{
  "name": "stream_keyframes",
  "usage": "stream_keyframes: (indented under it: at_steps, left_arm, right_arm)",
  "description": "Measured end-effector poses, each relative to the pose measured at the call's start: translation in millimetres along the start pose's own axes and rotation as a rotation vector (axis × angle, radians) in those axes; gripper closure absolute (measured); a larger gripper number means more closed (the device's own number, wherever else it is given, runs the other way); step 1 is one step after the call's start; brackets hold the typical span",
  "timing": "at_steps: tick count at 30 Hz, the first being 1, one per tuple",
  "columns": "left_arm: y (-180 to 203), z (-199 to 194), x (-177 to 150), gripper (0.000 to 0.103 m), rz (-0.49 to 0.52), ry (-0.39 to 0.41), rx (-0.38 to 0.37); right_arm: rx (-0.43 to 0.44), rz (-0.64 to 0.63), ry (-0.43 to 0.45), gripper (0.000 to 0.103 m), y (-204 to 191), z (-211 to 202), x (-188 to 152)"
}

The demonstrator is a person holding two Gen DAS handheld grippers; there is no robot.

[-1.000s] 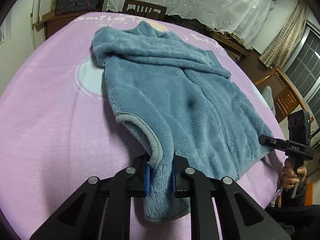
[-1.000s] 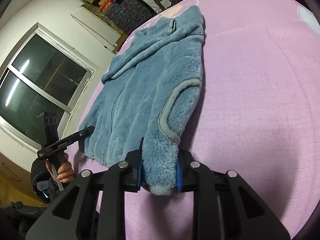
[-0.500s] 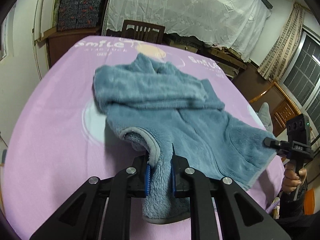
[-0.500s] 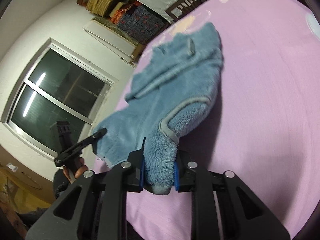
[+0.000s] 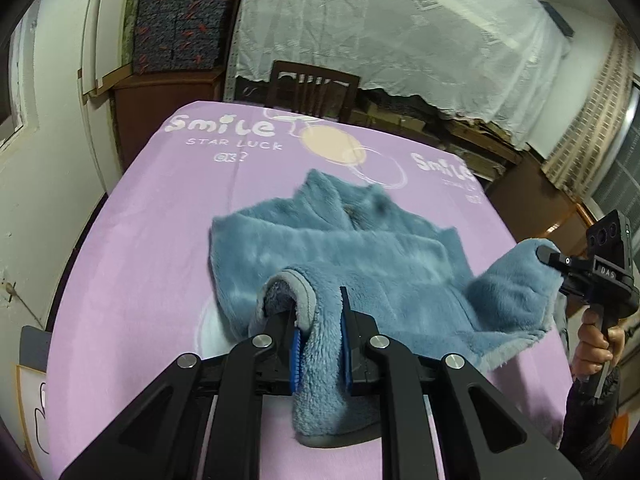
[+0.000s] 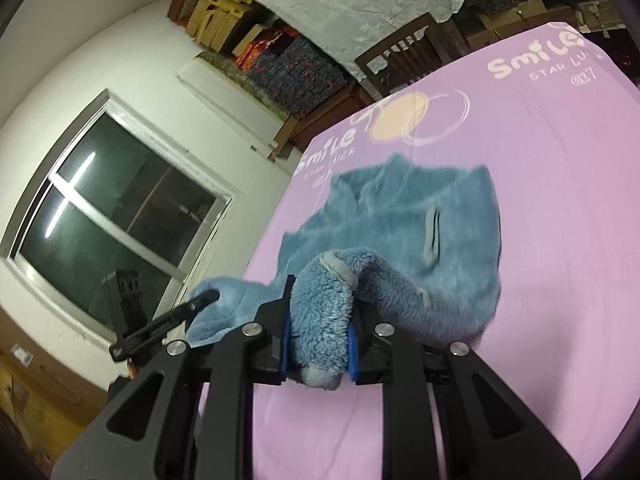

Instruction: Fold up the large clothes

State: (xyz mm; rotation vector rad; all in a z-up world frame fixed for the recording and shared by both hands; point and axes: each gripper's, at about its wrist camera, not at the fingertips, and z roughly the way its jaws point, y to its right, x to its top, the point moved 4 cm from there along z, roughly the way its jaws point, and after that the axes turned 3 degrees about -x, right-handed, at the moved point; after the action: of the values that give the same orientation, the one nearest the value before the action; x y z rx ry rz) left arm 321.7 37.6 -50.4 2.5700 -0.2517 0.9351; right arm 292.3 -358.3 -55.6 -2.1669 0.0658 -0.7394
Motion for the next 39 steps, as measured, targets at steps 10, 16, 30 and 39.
stream_keyframes:
  at_steps: [10,16,30,39]
  left_arm:
    - [-46.8,101.3,34.5,0.087,-0.106,-0.122,0.050]
    - [-62.0,132.4,31.1,0.085,-0.128,-0.119,0.051]
    - [-51.5,55.4,45.7,0.014,-0.091,0.117,-0.081]
    - [-69.9,92.3,37.2,0.023,-0.138,0.019,-0.064]
  right_arm:
    - [-0.056,0.175,-0.004,0.084,69.4,72.5,64.3]
    - [-0.118,0.270,-0.067,0.083,121.9,117.8,64.0]
    - [0.082,0.173,0.074,0.039,96.1,68.2,78.9]
    - [-0.056,0.170,0.061,0.045,120.2,75.9,71.8]
